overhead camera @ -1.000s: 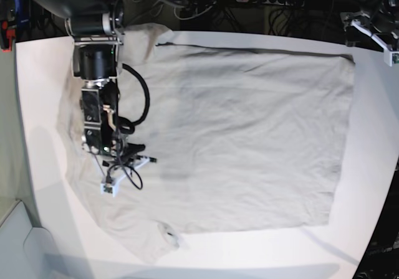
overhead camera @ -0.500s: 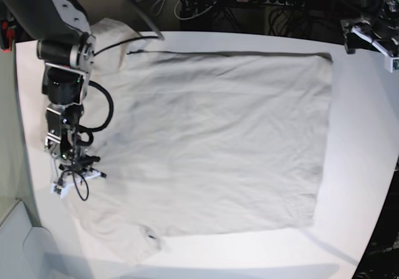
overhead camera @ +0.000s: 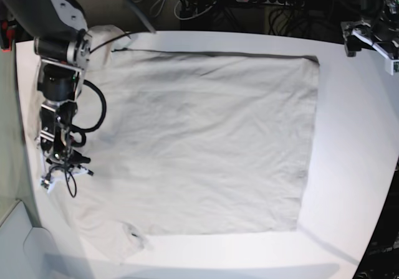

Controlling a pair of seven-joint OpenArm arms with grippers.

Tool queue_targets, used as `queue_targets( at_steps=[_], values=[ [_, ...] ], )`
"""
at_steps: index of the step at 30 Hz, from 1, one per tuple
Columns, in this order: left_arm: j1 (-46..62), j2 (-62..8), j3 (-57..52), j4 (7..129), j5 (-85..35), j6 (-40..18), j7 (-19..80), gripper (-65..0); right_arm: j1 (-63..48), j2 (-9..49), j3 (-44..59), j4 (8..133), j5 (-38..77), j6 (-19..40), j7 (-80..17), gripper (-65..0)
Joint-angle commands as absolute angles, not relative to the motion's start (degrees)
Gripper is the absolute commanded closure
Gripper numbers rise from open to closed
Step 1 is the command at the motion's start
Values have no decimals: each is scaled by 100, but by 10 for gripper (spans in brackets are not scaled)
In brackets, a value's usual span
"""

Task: Layout the t-shirt on the table in an organized manner, then fold the t-shirt properly
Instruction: 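Move the left gripper onto the shirt body and grasp the fabric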

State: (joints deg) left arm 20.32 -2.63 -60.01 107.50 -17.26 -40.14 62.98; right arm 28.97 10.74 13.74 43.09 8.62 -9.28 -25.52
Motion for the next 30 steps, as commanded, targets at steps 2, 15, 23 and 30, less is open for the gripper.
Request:
queue_targets(
  at_steps=[2,15,23,30],
  values=[
    [2053,-321,-6026,10835,-1789,-4000,6211,-650,2703,1138,1358,5007,1095,-1042,-2774,-36],
    [1314,-286,-6026,11363,-3090,-4000,7125,-650,1868,971,1068,7565,1402,-840,-3793,-39],
    [198,259,-4822,11266,-2255,-4000,7459,-650,1859,1200,1095,7591,1402,-831,-3793,-39],
    [-462,673,-3679,10607,-989,-4000,7002,-650,1851,1376,1103,7591,1402,-831,-3802,-40]
  ],
)
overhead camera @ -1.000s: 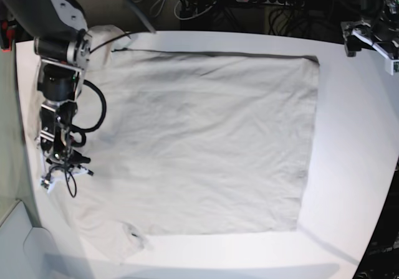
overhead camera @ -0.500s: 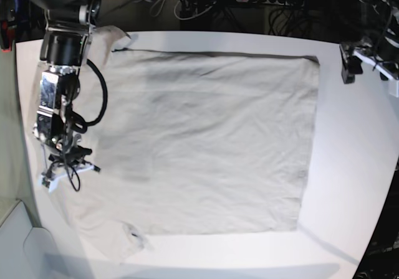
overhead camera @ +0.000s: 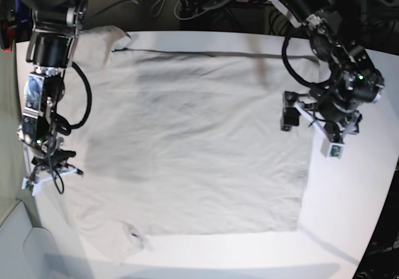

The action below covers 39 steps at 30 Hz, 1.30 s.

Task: Layout the t-shirt on the table in an organized manner, then fold the t-shirt properly
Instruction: 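Move the left gripper onto the shirt body and grasp the fabric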

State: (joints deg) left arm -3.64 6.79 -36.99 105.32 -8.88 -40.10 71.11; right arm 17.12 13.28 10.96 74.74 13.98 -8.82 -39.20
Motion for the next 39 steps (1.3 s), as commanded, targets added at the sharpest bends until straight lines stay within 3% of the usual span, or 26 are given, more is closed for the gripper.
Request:
queue_targets(
  at_steps=[1,5,7,11,17,24,39],
  values=[
    [-532,708,-3600,10484,-884,-4000,6949,-650,1851,1385,1112,7591,1402,-831,-3802,-40],
    [-778,716,-3327,9842,-655,-4000,6721,-650,1745,1490,1112,7600,1420,-831,-3802,-40],
    [-875,708,-3292,9473,-646,-4000,6607,-541,1727,1490,1112,7600,1420,-831,-3802,-40],
    [-1059,690,-3292,8725,-646,-4000,6334,-254,1701,1490,1112,7600,1420,-831,-3802,-40],
    [-1253,523,-3301,7758,-637,-4000,5868,-12,1631,1508,1112,7600,1420,-822,-3837,-40],
    [-1297,119,-3336,6862,-470,-4000,5367,-2,1587,1596,1121,7600,1420,-822,-3837,-40],
    [-1156,-119,-4154,6791,-479,-4000,5402,-2,1587,1596,1121,7600,1420,-822,-3837,-40]
  ],
)
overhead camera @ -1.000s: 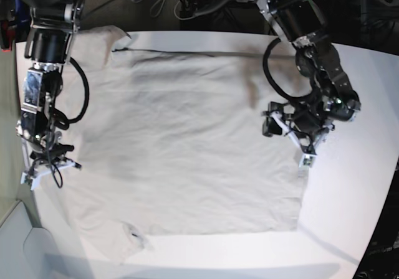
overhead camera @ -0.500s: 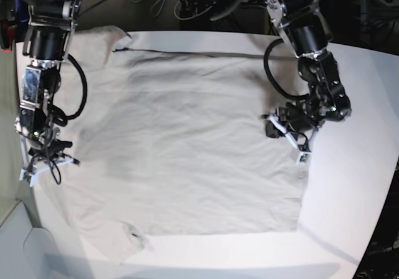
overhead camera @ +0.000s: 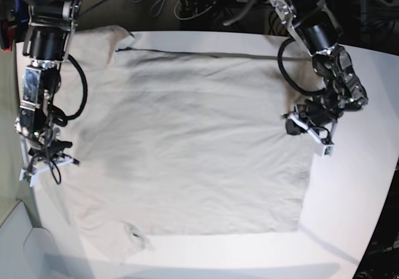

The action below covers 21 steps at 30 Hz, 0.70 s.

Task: Layout the t-shirt on the table in an organized manner, then fold the t-shirt properly
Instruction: 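Move the left gripper onto the shirt body and grasp the fabric, then pull the shirt with both grippers toward the collar to flatten it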

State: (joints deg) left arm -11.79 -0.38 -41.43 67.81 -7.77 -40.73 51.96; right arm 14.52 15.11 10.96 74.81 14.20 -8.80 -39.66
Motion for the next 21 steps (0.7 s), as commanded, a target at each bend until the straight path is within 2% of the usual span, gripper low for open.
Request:
queue_targets(
  at_steps=[1,6,13,21],
  values=[
    [-1147,-119,-4163,6791,-479,-4000,5402,-2,1587,1596,1121,7600,1420,-822,-3837,-40],
    [-1147,-145,-4180,6853,-488,-4000,5402,-2,1587,1596,1121,7662,1420,-822,-3837,-40],
    [-1147,-374,-4189,6905,-497,-4000,5455,-2,1288,1604,1121,8488,1420,-822,-3837,-40],
    [-1147,-259,-4189,8514,-919,-4000,6325,-2,1059,1587,1121,8927,1420,-822,-3837,-41]
  ],
)
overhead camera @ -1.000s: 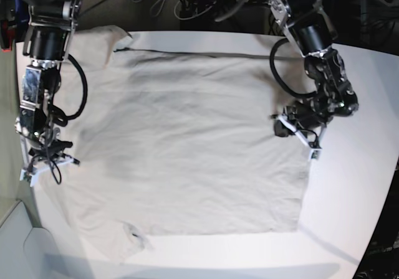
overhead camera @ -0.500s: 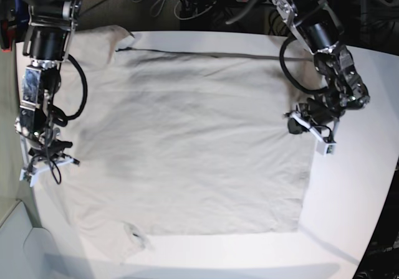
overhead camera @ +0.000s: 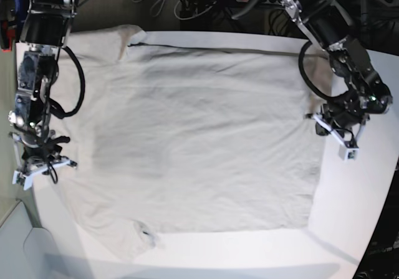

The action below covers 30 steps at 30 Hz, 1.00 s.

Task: Layout the t-shirt on the table in an organized manner, then fold the t-shirt properly
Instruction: 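Pull the shirt with both grippers toward the collar to flatten it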

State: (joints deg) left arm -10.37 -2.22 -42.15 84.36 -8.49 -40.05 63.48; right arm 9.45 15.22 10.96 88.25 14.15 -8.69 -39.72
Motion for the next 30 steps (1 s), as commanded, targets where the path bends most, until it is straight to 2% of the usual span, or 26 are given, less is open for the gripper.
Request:
queue_targets(
  at_steps=[1,7,8,10,11,13,16,17,19,25,30],
  values=[
    [-1156,-268,-4189,8576,-980,-4000,6378,-2,1051,1596,1121,8989,1420,-822,-3873,-41],
    [-1051,-286,-4189,8875,-971,-4000,6404,-6,655,1604,1121,9754,1420,-804,-4382,-41],
    [-936,-268,-4189,9015,-980,-4000,6404,-11,514,1622,1112,9912,1420,-716,-4462,-41],
    [-734,-242,-4189,9385,-980,-4000,6404,-62,259,1745,1121,10211,1420,-189,-4620,-41],
    [-646,-242,-4189,9552,-980,-4000,6404,-109,154,1745,1121,10299,1411,84,-4673,-42],
    [-435,-242,-4189,9877,-1024,-4000,6404,-246,-101,1745,1121,10527,1393,629,-4734,-42],
    [4,-233,-4180,10466,-1033,-4000,6404,-455,-673,1745,1314,11037,1402,980,-4716,-42],
    [171,-224,-4163,10668,-1077,-4000,6404,-505,-866,1745,1367,11187,1411,1059,-4699,-44],
    [497,-242,-4154,10923,-1349,-4000,6404,-561,-1174,1736,1446,11433,1411,1341,-4725,-70],
    [1323,-453,-4198,11020,-2053,-4000,6334,-585,-1956,1622,2053,11486,1420,2237,-4681,-239],
    [1508,-479,-4198,10844,-2026,-4000,6325,-585,-2316,1288,2712,11477,1411,3152,-4673,-315]
  ],
)
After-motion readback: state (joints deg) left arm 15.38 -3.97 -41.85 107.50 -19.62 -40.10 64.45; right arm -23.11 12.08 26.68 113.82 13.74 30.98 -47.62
